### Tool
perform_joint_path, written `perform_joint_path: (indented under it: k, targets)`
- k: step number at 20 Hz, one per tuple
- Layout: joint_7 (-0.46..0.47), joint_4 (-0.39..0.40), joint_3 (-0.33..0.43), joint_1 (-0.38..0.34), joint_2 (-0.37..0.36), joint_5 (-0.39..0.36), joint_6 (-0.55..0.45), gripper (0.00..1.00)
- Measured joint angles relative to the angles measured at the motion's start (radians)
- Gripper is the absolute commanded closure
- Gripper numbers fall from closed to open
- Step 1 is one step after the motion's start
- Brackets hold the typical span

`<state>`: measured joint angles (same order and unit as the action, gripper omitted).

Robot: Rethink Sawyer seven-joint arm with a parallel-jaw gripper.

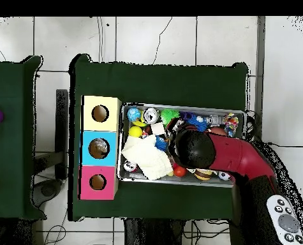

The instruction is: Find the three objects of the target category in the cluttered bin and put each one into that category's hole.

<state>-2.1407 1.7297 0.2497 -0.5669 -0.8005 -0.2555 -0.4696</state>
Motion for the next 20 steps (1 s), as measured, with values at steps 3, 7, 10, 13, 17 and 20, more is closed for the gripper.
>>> perform_joint_path:
  k: [3,7,10,13,17,20]
  targets:
    - [0.0,-0.021,0.016,-0.013,0.0,-0.014,-0.034,0.0]
    - [0.001,-0.048,0.039,-0.028,0.0,-0.035,-0.062,0.0]
    - [0.002,-0.048,0.055,-0.046,-0.002,-0.045,-0.062,0.0]
    - [0.017,-0.021,0.095,-0.108,-0.024,-0.063,-0.062,0.0]
    - [0.057,0.024,0.154,-0.224,-0.065,-0.082,-0.062,0.0]
    - [0.096,0.046,0.189,-0.311,-0.085,-0.096,-0.062,0.0]
